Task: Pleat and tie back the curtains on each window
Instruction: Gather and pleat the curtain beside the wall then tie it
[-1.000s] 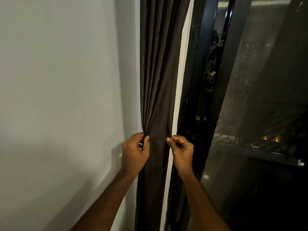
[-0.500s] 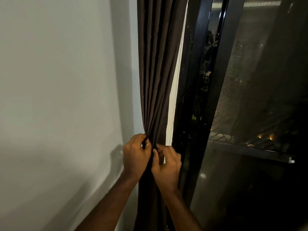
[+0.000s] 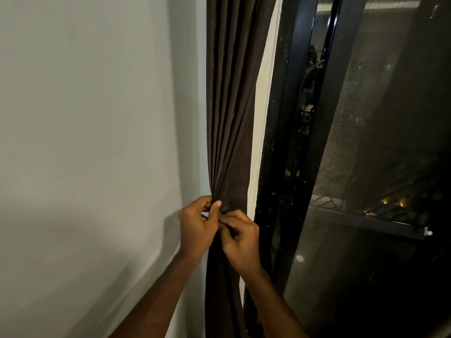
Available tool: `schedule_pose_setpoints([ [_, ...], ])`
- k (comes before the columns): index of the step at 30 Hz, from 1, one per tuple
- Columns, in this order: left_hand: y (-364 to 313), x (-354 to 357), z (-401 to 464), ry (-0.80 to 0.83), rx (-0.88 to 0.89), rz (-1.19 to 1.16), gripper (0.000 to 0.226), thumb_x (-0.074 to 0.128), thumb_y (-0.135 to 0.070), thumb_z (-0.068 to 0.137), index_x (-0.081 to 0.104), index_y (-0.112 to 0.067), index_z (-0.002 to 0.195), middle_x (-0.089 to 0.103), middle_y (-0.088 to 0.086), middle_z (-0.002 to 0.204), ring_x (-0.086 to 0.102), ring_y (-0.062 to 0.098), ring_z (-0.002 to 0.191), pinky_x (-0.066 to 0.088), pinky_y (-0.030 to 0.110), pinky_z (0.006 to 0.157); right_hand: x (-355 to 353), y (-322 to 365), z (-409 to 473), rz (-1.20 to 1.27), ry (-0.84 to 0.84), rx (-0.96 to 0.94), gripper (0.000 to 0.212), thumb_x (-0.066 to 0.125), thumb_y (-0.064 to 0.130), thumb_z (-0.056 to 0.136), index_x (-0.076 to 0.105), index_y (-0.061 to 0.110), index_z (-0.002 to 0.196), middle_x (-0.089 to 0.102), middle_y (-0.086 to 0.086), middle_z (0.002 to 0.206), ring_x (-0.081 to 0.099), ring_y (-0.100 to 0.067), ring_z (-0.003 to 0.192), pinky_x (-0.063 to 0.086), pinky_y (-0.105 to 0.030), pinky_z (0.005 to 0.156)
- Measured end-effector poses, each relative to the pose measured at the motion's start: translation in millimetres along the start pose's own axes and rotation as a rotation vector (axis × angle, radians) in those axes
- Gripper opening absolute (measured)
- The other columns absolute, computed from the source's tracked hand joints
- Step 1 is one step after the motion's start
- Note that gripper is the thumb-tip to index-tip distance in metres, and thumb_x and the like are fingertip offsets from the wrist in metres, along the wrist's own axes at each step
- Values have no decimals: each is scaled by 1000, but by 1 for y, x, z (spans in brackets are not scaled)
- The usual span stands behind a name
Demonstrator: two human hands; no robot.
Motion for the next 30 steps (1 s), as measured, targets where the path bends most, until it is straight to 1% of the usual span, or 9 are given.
schedule_pose_setpoints([
  [3,1,-1,2,43,54,55,10,68,-14,92,70,-7,84,67,-2,72,64,8,66,47,11,57,-23,-22,8,49,-184,207,35,72,-7,85,77,20,106,67,8,109,65,-10,102,55,-26,85],
  [5,1,-3,-1,54,74,66,15,64,-19,93,69,-6,86,66,0,74,63,11,68,49,15,57,-35,-50,13,91,-241,423,48,75,4,87,65,30,126,60,12,129,58,-9,114,52,-26,89],
  [9,6,-7,-2,51,61,64,15,61,-19,94,68,-7,89,65,-1,75,62,13,67,51,22,56,-32,-86,27,213,-38,619,59,77,18,90,53,30,142,60,5,135,59,-15,120,52,-28,93],
  [12,4,-6,-3,64,70,60,16,61,-20,94,69,-6,92,67,0,78,64,13,70,54,27,57,-28,-83,33,224,10,549,30,74,9,91,70,22,118,75,-1,111,70,-20,108,58,-35,93],
  [15,6,-8,-3,37,65,85,16,61,-19,93,69,-5,95,67,1,82,64,14,71,54,30,54,-41,-79,28,156,-143,498,8,75,11,90,74,13,97,75,-3,94,71,-19,95,59,-45,91],
  [18,9,-10,-4,-20,56,155,14,69,-10,90,70,-1,101,69,4,87,65,15,71,55,27,55,-49,-66,11,93,-313,491,13,78,9,86,71,20,87,71,-2,81,69,-17,82,60,-46,86],
  [20,6,-10,-4,-50,82,216,14,73,0,85,71,1,98,69,7,85,65,17,68,53,24,56,-49,-43,-3,-26,-403,377,22,78,7,86,69,27,87,67,4,78,67,-13,77,60,-42,79],
  [24,-7,0,-9,-29,158,297,13,76,1,83,73,-1,97,73,6,83,67,15,69,55,22,61,-36,-4,-24,-210,-376,96,14,77,4,87,72,16,93,65,10,89,64,-9,81,57,-38,73],
  [30,-4,8,-16,23,104,138,16,73,-1,88,77,-5,103,77,1,91,70,7,78,57,16,66,-8,-10,-26,-230,-218,21,14,70,11,92,75,20,103,68,12,93,66,-6,87,57,-46,75],
])
Point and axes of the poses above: each hand's wrist, its own z-axis towards the middle knuckle, its own x-axis out of the palm, y = z × x, the point moved 7 cm from there along z, towards the middle knuckle
